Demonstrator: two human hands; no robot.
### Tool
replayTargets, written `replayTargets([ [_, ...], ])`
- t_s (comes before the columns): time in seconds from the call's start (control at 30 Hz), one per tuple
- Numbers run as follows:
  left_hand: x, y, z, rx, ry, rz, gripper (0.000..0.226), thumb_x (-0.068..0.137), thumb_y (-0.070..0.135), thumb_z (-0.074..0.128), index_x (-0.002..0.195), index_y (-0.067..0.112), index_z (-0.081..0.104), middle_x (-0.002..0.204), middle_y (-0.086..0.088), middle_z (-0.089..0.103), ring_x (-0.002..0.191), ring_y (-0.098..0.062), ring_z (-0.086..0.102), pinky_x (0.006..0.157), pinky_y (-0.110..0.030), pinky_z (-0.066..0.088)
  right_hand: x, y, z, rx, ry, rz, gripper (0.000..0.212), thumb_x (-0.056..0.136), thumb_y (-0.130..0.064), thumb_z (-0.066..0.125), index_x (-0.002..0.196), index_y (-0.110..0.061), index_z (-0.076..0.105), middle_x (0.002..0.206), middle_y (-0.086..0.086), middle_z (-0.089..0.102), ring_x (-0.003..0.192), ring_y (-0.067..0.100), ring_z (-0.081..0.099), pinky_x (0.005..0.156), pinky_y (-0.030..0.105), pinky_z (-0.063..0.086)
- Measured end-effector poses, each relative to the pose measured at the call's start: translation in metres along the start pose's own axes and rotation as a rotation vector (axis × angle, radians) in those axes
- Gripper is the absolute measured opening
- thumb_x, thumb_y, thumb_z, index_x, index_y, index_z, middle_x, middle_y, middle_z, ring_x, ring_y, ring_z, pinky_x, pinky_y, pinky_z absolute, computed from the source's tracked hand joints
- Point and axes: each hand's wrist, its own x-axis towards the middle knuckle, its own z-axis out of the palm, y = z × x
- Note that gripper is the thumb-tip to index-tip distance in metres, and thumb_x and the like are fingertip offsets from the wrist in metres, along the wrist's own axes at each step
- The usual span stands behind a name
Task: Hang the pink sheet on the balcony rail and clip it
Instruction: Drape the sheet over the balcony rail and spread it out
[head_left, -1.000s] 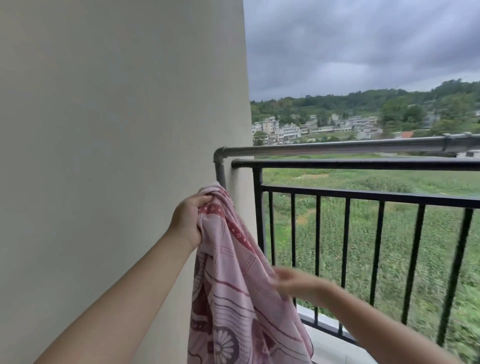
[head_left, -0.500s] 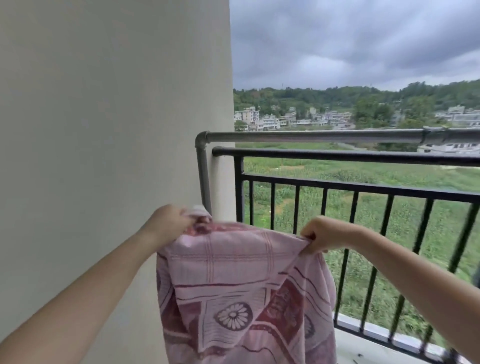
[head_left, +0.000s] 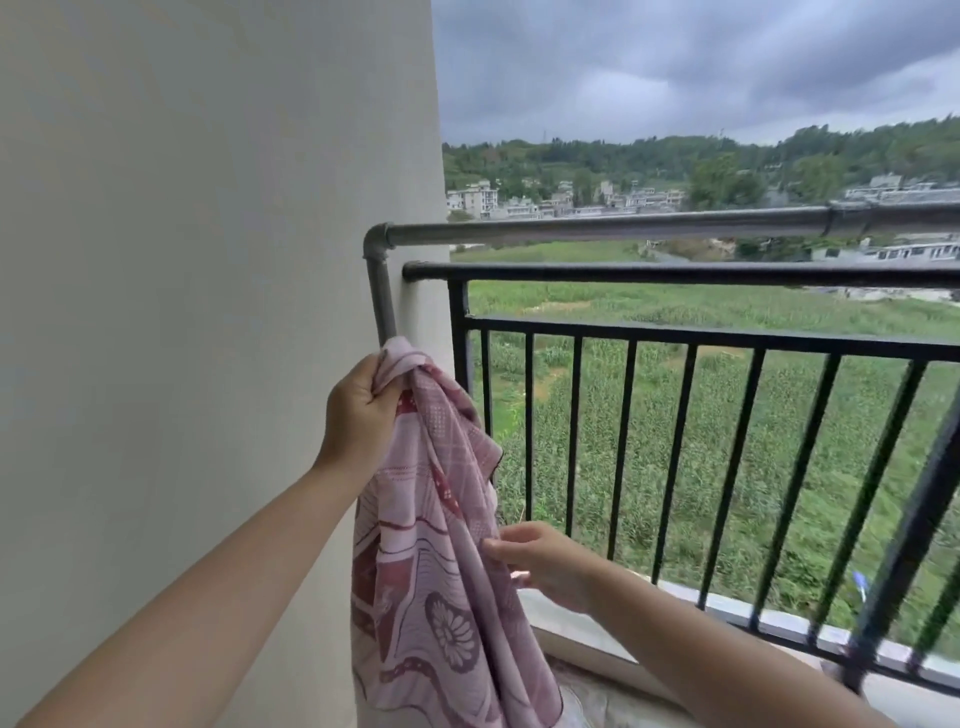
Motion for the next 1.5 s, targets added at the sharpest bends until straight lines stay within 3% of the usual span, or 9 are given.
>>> replayTargets([
  [0.13, 0.003, 0.003, -0.019, 0.352, 0.031, -0.133, 0.022, 0.091, 0.016, 0.05, 0.095, 0.001, 0.064, 0.092, -0.017, 0.066, 0.088, -0.03, 0.059, 0.07, -0.028, 0.042, -0.011, -0.03, -0.027, -0.072, 0.407, -0.127, 0.016, 0.088, -0.008, 0.05, 0.082, -0.002, 0.063, 0.076, 0.01, 0.058, 0.068, 0.019, 0.052, 0.064, 0.025, 0.043],
  [0.27, -0.001, 0.018, -0.036, 1.258, -0.783, -0.33, 0.041, 0.082, 0.047, 0.056, 0.104, 0.012, 0.062, 0.105, -0.005, 0.067, 0.095, -0.026, 0.062, 0.068, -0.025, 0.048, -0.042, -0.097, -0.069, -0.39, 0.681, -0.355, 0.018, 0.09, -0.008, 0.045, 0.077, -0.008, 0.058, 0.066, 0.001, 0.051, 0.054, 0.011, 0.045, 0.045, 0.017, 0.045],
  [0.37, -0.002, 0.02, -0.015, 1.099, -1.032, -0.247, 0.071, 0.074, 0.054, 0.062, 0.131, 0.016, 0.043, 0.129, -0.005, 0.056, 0.11, -0.022, 0.058, 0.087, -0.03, 0.049, -0.062, -0.149, -0.077, -0.642, 0.694, -0.616, 0.016, 0.088, -0.006, 0.048, 0.094, -0.002, 0.062, 0.077, 0.002, 0.058, 0.062, 0.012, 0.053, 0.059, 0.014, 0.052],
  [0.53, 0.005, 0.043, 0.045, -0.172, -0.827, -0.148, 0.036, 0.078, 0.032, 0.066, 0.111, 0.02, 0.057, 0.099, -0.001, 0.066, 0.09, -0.01, 0.064, 0.082, -0.03, 0.053, -0.083, -0.199, -0.076, -0.957, 0.533, -0.741, 0.022, 0.087, -0.001, 0.048, 0.104, 0.0, 0.063, 0.085, 0.002, 0.058, 0.075, 0.014, 0.055, 0.063, 0.011, 0.048],
  [0.7, 0.005, 0.059, 0.079, -0.219, -0.4, -0.075, 0.023, 0.09, 0.009, 0.051, 0.068, 0.011, 0.055, 0.069, -0.01, 0.052, 0.068, -0.024, 0.049, 0.064, -0.041, 0.048, -0.1, -0.188, -0.1, -1.026, 0.655, -0.611, 0.03, 0.079, -0.016, 0.064, 0.107, -0.005, 0.058, 0.07, -0.004, 0.055, 0.059, 0.01, 0.048, 0.048, 0.007, 0.038],
  [0.9, 0.027, 0.063, 0.074, -0.334, -0.162, -0.188, 0.03, 0.092, 0.012, 0.049, 0.066, 0.024, 0.057, 0.071, -0.008, 0.056, 0.077, -0.027, 0.051, 0.073, -0.041, 0.042, -0.072, -0.047, -0.09, -0.937, 0.776, -0.165, 0.081, 0.068, -0.047, 0.067, 0.134, -0.013, 0.033, 0.131, 0.003, 0.047, 0.118, 0.016, 0.045, 0.104, 0.034, 0.037],
  [1.17, 0.024, 0.066, 0.056, -0.476, -0.185, -0.248, 0.032, 0.092, 0.001, 0.042, 0.075, 0.018, 0.063, 0.075, -0.006, 0.061, 0.071, -0.02, 0.059, 0.072, -0.029, 0.05, 0.012, 0.014, -0.028, -0.411, 0.389, -0.043, 0.033, 0.081, -0.035, 0.059, 0.058, -0.012, 0.056, 0.061, 0.001, 0.048, 0.057, 0.009, 0.044, 0.051, 0.027, 0.034],
  [1.37, 0.044, 0.021, -0.003, 0.148, 0.133, -0.432, 0.02, 0.087, 0.009, 0.047, 0.073, 0.0, 0.058, 0.082, -0.021, 0.057, 0.072, -0.025, 0.049, 0.064, -0.033, 0.035, -0.004, -0.029, -0.075, -0.466, 0.341, -0.05, 0.027, 0.084, -0.025, 0.059, 0.06, -0.013, 0.062, 0.052, -0.004, 0.047, 0.047, 0.007, 0.037, 0.043, 0.017, 0.026],
  [1.5, 0.034, 0.014, -0.025, 0.739, -0.103, -0.43, 0.029, 0.089, 0.014, 0.044, 0.104, -0.006, 0.059, 0.1, -0.028, 0.06, 0.094, -0.038, 0.055, 0.075, -0.038, 0.042, -0.02, -0.081, -0.106, -0.592, 0.469, -0.092, 0.021, 0.088, -0.015, 0.052, 0.088, 0.001, 0.066, 0.058, 0.0, 0.05, 0.048, 0.009, 0.037, 0.042, 0.015, 0.033],
])
